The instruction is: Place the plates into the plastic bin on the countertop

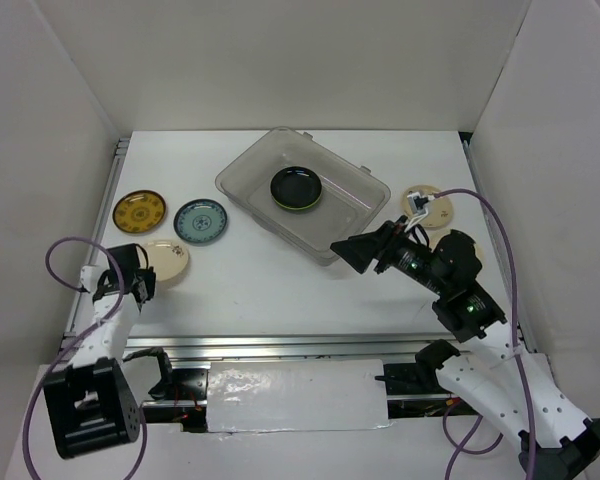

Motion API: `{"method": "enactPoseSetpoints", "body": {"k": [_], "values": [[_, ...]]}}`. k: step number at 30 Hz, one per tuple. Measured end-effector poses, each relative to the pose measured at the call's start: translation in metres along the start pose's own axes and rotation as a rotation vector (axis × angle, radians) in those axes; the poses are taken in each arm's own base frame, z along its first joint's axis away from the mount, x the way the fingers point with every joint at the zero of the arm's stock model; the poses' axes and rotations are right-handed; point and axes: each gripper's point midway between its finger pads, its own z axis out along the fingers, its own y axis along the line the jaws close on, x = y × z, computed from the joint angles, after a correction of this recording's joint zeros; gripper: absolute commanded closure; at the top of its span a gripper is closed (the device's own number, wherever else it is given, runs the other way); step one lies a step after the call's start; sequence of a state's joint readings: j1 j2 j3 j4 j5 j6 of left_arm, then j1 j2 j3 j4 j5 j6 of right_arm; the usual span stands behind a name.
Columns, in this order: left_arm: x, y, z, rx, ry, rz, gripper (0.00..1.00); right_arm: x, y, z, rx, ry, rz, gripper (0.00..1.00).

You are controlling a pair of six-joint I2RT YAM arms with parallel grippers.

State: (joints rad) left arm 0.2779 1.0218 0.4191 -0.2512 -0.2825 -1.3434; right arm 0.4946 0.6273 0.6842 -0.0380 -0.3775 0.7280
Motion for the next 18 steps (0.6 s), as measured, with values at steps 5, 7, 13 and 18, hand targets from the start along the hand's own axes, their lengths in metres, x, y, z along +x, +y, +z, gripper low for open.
{"method": "enactPoseSetpoints", "body": {"k": [5, 7, 13, 18], "values": [[-0.024, -0.026, -0.059, 0.107, -0.06, 0.027, 1.0, -0.002, 0.002, -0.005, 0.003, -0.014, 0.004, 0.0], [-0.036, -0.048, -0.09, 0.215, -0.092, 0.04, 1.0, -0.003, 0.001, -0.005, 0.008, -0.017, 0.004, 0.0], [-0.027, -0.119, -0.147, 0.474, -0.04, 0.204, 1.0, -0.004, -0.013, -0.009, 0.078, -0.025, 0.015, 0.0], [0.092, -0.192, -0.148, 0.593, 0.303, 0.593, 1.0, -0.019, -0.037, -0.017, 0.216, -0.06, 0.017, 0.0]]}}
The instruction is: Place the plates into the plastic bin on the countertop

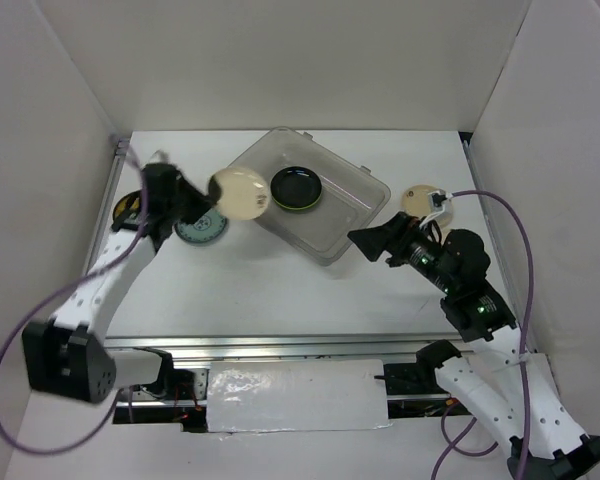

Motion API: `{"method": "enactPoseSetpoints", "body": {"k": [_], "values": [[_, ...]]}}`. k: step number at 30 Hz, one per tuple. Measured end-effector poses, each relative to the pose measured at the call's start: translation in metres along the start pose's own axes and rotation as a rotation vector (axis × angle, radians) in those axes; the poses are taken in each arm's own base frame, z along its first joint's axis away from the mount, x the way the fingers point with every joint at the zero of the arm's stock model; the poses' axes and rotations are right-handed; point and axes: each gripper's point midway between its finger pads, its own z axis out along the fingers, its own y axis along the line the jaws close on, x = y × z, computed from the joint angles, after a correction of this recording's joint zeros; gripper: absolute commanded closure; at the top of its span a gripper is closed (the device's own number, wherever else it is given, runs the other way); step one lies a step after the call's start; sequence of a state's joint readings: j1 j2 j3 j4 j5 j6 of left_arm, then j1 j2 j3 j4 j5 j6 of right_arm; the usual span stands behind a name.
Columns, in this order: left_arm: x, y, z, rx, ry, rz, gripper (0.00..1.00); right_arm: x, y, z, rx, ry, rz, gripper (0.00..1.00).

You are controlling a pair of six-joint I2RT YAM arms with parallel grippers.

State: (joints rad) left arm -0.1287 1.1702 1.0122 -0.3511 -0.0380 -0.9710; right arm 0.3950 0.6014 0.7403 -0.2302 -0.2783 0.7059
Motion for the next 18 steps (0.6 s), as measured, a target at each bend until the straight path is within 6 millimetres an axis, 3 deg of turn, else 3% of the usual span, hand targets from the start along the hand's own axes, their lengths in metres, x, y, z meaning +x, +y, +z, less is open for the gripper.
{"method": "enactPoseSetpoints", "body": {"k": [2, 5, 9, 13, 18], "values": [[0.021, -0.047, 0.032, 0.063, 0.12, 0.109, 1.0, -0.009, -0.014, -0.001, 0.071, -0.025, 0.01, 0.0], [0.036, -0.108, 0.07, 0.152, 0.185, 0.214, 1.0, -0.018, -0.041, -0.006, 0.18, -0.06, 0.034, 0.0], [0.047, -0.146, 0.113, 0.192, 0.233, 0.279, 1.0, -0.027, -0.066, -0.016, 0.268, -0.093, 0.063, 0.0], [0.054, -0.14, 0.156, 0.152, 0.265, 0.298, 1.0, -0.031, -0.08, -0.026, 0.311, -0.106, 0.076, 0.0], [0.076, -0.1, 0.195, 0.051, 0.338, 0.3, 1.0, -0.036, -0.092, -0.037, 0.349, -0.121, 0.074, 0.0]]}}
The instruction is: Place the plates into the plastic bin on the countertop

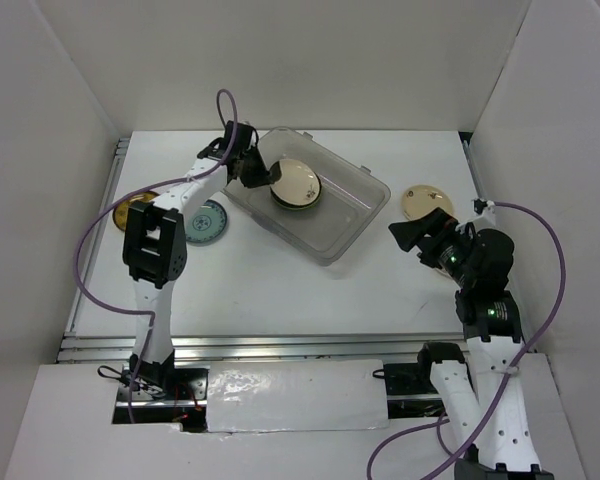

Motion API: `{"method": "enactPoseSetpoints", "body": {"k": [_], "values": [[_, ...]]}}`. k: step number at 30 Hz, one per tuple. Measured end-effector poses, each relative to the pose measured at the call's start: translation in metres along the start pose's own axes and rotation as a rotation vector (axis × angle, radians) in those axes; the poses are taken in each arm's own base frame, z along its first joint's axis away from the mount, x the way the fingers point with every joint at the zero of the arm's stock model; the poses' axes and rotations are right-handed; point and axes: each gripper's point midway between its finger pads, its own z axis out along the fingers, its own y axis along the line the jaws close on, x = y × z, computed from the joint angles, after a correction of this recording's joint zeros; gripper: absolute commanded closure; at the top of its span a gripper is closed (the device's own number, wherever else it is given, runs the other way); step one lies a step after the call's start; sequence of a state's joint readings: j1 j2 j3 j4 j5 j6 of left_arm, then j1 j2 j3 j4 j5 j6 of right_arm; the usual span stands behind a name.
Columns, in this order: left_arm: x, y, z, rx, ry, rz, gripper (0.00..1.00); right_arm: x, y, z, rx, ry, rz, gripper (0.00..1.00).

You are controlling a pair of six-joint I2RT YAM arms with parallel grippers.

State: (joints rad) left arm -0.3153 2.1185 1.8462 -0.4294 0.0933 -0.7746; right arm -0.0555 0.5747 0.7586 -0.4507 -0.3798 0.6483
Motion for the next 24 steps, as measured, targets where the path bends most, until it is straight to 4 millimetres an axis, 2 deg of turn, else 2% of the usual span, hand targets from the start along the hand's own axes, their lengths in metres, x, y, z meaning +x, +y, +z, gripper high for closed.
{"method": "enactPoseSetpoints", "body": {"k": [1, 2, 4, 5, 11, 13, 15, 18, 22, 24], "values": [[0.004, 0.006, 0.006, -0.013, 0.015, 0.0, 1.0, -0.001, -0.002, -0.001, 0.004, -0.004, 0.0, 0.0], [0.007, 0.012, 0.011, -0.027, 0.029, -0.003, 0.91, -0.002, -0.003, -0.002, 0.006, -0.004, -0.001, 0.0], [0.011, 0.019, 0.019, -0.044, 0.047, -0.007, 0.62, -0.002, -0.005, -0.003, 0.008, -0.002, -0.001, 0.0], [0.012, 0.02, 0.021, -0.045, 0.053, -0.005, 0.02, -0.002, -0.005, -0.004, 0.007, 0.0, 0.0, 0.0], [-0.003, 0.003, 0.012, 0.003, 0.014, 0.004, 0.01, 0.0, -0.006, -0.005, -0.008, -0.005, 0.005, 0.0], [-0.009, -0.005, 0.0, 0.02, -0.003, 0.013, 0.01, 0.009, -0.017, 0.0, 0.012, 0.011, 0.041, 0.0], [-0.017, -0.015, -0.02, 0.031, -0.035, 0.026, 0.01, 0.016, -0.034, 0.006, 0.062, 0.022, 0.093, 0.0], [-0.026, -0.03, -0.074, 0.023, -0.112, 0.069, 0.01, 0.023, -0.071, 0.013, 0.207, -0.02, 0.19, 0.0], [-0.012, -0.054, -0.187, 0.083, -0.232, 0.157, 0.01, 0.022, -0.127, 0.015, 0.441, -0.139, 0.322, 0.0], [0.005, -0.06, -0.245, 0.148, -0.286, 0.202, 0.01, 0.023, -0.15, 0.012, 0.539, -0.205, 0.383, 0.0]]}}
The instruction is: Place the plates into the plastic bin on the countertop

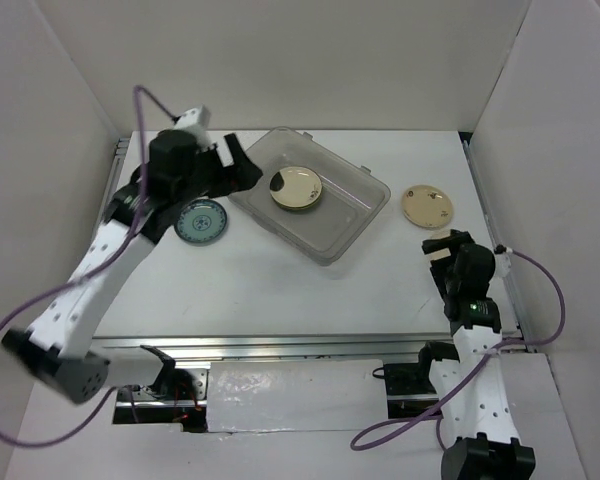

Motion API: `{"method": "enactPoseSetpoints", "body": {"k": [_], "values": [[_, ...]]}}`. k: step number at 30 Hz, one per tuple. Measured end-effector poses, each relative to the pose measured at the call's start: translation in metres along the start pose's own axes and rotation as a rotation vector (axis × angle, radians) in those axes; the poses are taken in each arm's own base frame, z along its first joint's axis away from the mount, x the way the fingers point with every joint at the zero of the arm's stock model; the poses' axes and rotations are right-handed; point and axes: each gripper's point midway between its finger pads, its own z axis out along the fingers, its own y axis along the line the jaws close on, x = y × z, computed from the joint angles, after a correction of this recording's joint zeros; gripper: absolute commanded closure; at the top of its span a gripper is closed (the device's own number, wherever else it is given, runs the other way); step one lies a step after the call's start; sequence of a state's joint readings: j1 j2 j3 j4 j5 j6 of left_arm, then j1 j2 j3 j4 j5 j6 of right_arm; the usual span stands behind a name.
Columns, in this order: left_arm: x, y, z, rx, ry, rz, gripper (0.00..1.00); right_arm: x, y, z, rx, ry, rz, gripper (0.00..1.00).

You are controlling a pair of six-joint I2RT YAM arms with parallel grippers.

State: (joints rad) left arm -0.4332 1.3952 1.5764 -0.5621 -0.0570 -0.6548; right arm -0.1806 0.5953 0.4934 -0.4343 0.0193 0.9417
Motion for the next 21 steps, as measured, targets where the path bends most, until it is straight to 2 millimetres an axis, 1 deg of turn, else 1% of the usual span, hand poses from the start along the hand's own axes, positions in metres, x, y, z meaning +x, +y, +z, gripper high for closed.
{"method": "enactPoseSetpoints", "body": {"k": [1, 3, 4, 6, 7, 10, 13, 17, 21], "values": [[-0.001, -0.002, -0.025, 0.025, -0.029, 0.009, 0.01, -0.004, -0.009, 0.004, 0.04, -0.036, 0.039, 0.0], [0.009, 0.009, -0.063, 0.029, -0.055, 0.031, 0.01, -0.014, -0.03, 0.009, 0.121, -0.124, 0.128, 0.0], [0.014, 0.015, -0.079, 0.025, -0.066, 0.04, 0.01, -0.017, -0.038, 0.011, 0.144, -0.163, 0.167, 0.0], [0.033, 0.035, -0.099, -0.004, -0.053, 0.056, 0.01, -0.019, -0.056, 0.014, 0.177, -0.228, 0.24, 0.0], [0.043, 0.044, -0.105, -0.018, -0.036, 0.071, 0.01, -0.019, -0.064, 0.016, 0.187, -0.253, 0.27, 0.01], [0.076, 0.07, -0.113, -0.071, 0.037, 0.1, 0.01, -0.014, -0.087, 0.026, 0.198, -0.308, 0.331, 0.02], [0.094, 0.085, -0.112, -0.097, 0.093, 0.122, 0.01, -0.006, -0.104, 0.038, 0.239, -0.31, 0.363, 0.02], [0.112, 0.098, -0.101, -0.11, 0.16, 0.134, 0.01, -0.004, -0.114, 0.053, 0.315, -0.291, 0.416, 0.01], [0.13, 0.11, -0.091, -0.112, 0.221, 0.124, 0.01, -0.014, -0.109, 0.069, 0.309, -0.299, 0.494, 0.02]]}}
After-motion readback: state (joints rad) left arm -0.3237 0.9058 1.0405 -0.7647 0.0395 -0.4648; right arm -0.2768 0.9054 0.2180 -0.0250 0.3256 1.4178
